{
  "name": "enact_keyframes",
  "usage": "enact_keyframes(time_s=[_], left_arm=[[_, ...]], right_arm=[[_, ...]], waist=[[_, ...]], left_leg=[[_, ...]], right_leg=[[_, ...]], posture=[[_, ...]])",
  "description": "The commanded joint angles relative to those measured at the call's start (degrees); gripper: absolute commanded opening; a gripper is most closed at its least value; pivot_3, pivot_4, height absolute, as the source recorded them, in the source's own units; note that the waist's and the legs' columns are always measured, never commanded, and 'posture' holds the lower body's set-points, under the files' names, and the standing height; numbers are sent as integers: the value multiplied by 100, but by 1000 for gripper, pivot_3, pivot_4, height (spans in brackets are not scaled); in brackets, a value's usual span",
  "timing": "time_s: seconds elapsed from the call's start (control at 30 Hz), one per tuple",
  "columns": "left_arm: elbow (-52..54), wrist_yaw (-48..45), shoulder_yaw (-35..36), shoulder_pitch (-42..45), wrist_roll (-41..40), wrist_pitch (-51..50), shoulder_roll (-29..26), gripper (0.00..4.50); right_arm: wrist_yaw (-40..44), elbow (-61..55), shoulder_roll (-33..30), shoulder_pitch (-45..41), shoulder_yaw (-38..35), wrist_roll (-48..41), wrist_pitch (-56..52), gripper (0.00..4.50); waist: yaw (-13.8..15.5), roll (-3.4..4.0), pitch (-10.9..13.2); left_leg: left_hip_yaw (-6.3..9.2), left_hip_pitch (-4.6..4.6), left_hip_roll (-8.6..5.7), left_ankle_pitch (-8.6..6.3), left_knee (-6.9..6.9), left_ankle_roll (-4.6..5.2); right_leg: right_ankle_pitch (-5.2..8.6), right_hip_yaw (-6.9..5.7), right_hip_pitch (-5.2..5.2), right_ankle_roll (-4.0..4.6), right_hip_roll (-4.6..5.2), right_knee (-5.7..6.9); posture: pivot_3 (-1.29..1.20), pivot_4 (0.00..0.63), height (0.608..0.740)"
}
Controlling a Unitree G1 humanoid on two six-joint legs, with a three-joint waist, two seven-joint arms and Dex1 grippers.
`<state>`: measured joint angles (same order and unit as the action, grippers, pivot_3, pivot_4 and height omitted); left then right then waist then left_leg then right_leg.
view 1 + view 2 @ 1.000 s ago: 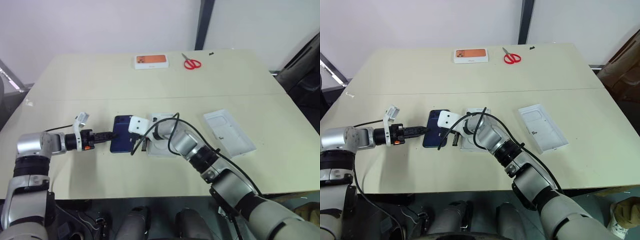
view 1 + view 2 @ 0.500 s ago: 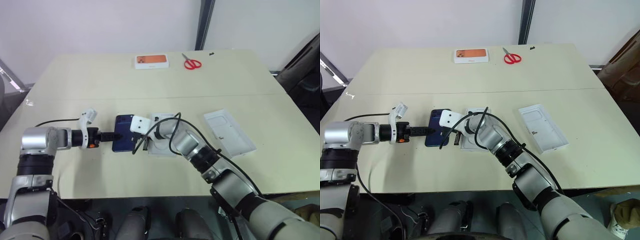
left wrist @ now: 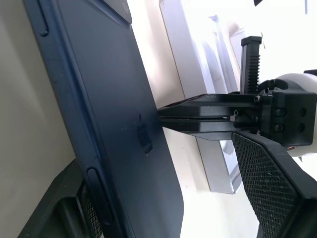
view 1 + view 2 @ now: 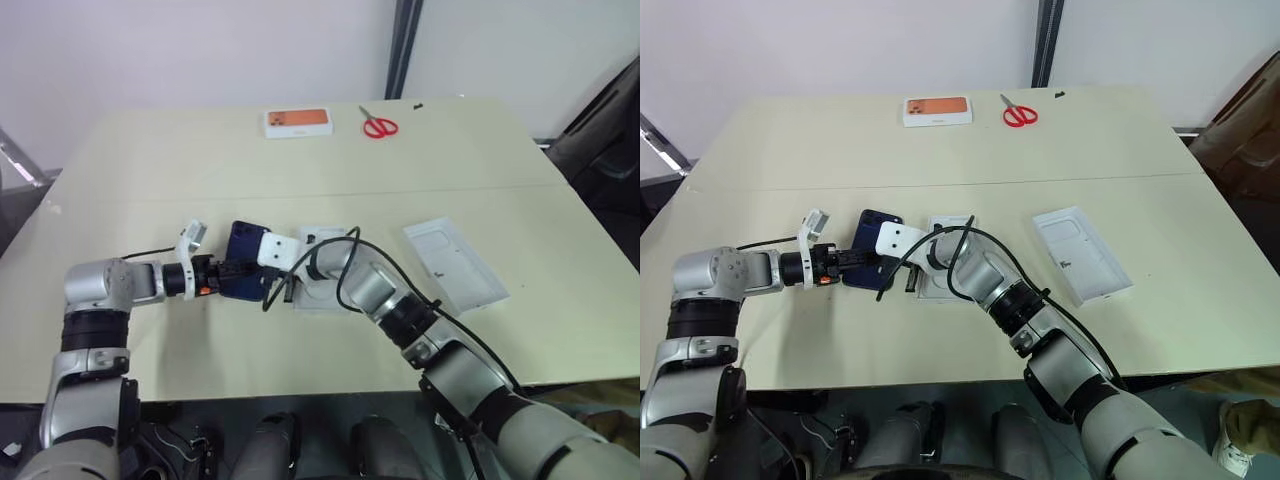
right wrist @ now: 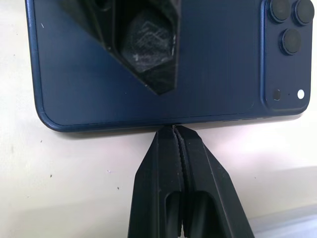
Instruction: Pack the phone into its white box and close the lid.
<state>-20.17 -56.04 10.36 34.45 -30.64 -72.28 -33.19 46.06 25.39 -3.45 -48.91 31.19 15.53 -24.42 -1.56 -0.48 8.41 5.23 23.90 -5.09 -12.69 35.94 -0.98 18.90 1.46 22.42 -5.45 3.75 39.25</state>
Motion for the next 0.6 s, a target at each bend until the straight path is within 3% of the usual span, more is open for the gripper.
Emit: enact_keyframes(time_s=[0.03,0.37,0.47,0.57,0.6], left_arm=[[8,65,35,-18,-123,28,-63,3774],[-278,87,452,-134,-469,88,-274,3774],[-333,22,387,-256,-528,106,-289,2927],[-274,10,370,-326,-602,82,-267,1555],[-293,33,376,-336,-612,81,-264,1555]], right_arm=[[34,-15,9,72,85,31,18,81],[50,-45,-43,89,101,56,35,81],[56,-72,-37,92,101,47,22,0],[64,-84,-38,101,113,51,21,0],[65,-88,-39,105,122,58,23,0]], waist=[[3,0,0],[-90,0,0],[-101,0,1],[-91,-2,1],[-91,-2,2]], left_leg=[[0,0,0,0,1,0],[1,0,2,0,-7,0],[0,0,2,0,-9,-1],[0,0,2,0,-10,-1],[1,1,2,0,-9,-1]], right_leg=[[0,0,-1,0,0,-1],[0,0,4,0,-1,-1],[0,1,5,0,-1,-1],[0,1,5,0,-1,-2],[0,0,5,0,-1,-2]], posture=[[0,150,734],[0,150,734],[0,150,734],[0,150,734],[0,150,734]])
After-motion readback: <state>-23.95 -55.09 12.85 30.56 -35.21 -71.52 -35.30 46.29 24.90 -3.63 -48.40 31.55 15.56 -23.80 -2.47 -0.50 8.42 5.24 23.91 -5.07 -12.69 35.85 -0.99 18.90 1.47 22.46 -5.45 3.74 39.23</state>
